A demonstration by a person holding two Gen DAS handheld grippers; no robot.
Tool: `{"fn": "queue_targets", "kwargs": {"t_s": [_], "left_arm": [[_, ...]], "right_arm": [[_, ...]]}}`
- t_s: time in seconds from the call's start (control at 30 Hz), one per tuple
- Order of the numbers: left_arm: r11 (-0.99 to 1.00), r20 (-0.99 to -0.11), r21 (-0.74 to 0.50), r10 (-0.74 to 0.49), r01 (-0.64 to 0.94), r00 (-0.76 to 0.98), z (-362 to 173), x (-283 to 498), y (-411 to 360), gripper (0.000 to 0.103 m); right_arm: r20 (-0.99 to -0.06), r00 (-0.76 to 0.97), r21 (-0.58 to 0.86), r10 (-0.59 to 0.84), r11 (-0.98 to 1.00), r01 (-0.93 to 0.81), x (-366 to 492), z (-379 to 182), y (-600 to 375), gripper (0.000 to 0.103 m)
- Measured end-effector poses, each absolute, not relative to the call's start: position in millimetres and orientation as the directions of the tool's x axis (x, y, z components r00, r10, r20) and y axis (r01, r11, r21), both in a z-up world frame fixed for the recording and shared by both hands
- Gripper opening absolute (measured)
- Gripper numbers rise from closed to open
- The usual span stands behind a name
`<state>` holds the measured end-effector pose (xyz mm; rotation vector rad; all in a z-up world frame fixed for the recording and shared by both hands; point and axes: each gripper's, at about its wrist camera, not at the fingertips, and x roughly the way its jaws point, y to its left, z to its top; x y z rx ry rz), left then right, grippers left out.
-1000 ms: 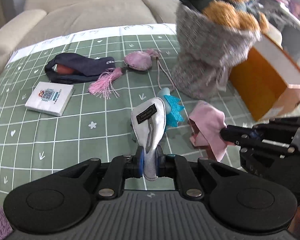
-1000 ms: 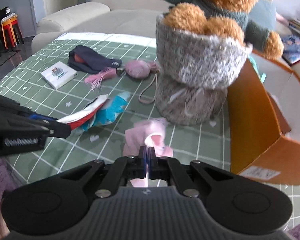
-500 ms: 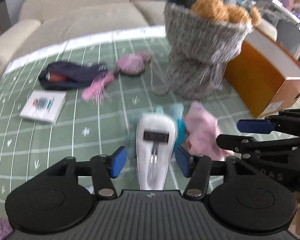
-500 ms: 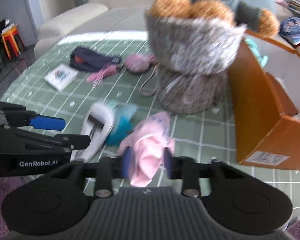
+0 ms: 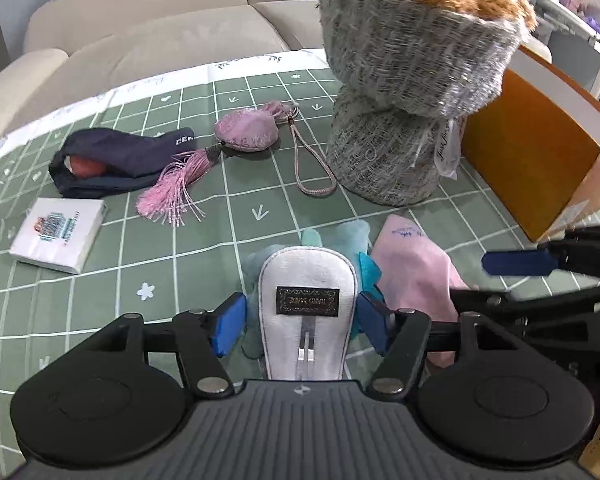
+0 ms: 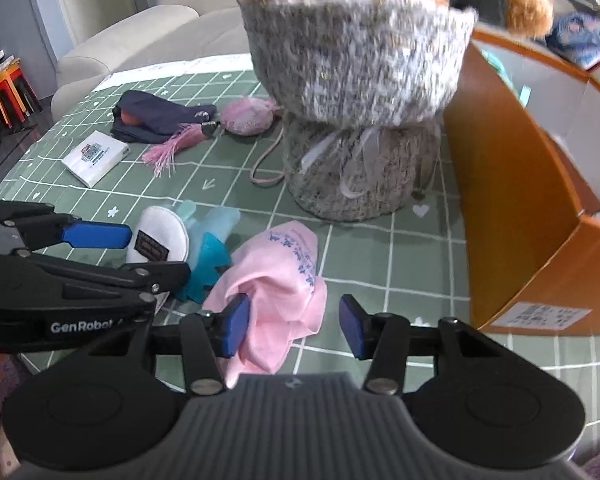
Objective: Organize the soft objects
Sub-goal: 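Grasp the white pouch with the left gripper while the right grasps the pink cloth, then carry the white pouch and pink cloth over the orange box with both grippers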
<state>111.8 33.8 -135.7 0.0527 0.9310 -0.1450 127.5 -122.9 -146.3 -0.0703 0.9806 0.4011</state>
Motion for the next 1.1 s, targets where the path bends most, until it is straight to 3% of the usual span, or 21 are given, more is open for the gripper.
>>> {"fn": "queue_targets", "kwargs": {"t_s": [0.2, 0.27, 0.37, 0.5, 0.6, 0.7, 1.1], "left_arm": [[0.988, -0.787, -0.063, -0.137, 0.142, 0.601, -141, 118, 39, 0.08], [0.987, -0.786, -0.066, -0.141, 0.145, 0.602, -143, 120, 39, 0.077], [0.986, -0.778, -0.041, -0.134, 0.164, 0.614, -143, 118, 34, 0.073], [0.984, -0.77, -0.023, -0.129, 0.174, 0.626, -141, 115, 32, 0.067], [0.984, -0.768, -0.013, -0.123, 0.176, 0.628, -139, 114, 31, 0.06], [0.987, -0.756, -0.003, -0.108, 0.161, 0.646, -134, 111, 33, 0.036], [0.984, -0.73, -0.028, -0.14, 0.176, 0.669, -112, 93, 34, 0.031]], "right_arm": [[-0.837, 0.45, 0.158, 0.311, 0.925, -0.345, 132, -159, -123, 0.05], [-0.833, 0.461, 0.134, 0.305, 0.92, -0.368, 128, -161, -118, 0.049], [-0.827, 0.475, 0.091, 0.301, 0.906, -0.414, 123, -162, -110, 0.038], [-0.825, 0.483, 0.078, 0.295, 0.904, -0.42, 122, -162, -108, 0.01], [-0.826, 0.482, 0.087, 0.292, 0.911, -0.403, 124, -162, -111, 0.004], [-0.827, 0.479, 0.095, 0.293, 0.914, -0.395, 123, -160, -113, 0.003], [-0.799, 0.521, 0.087, 0.299, 0.916, -0.393, 113, -139, -118, 0.003]]}}
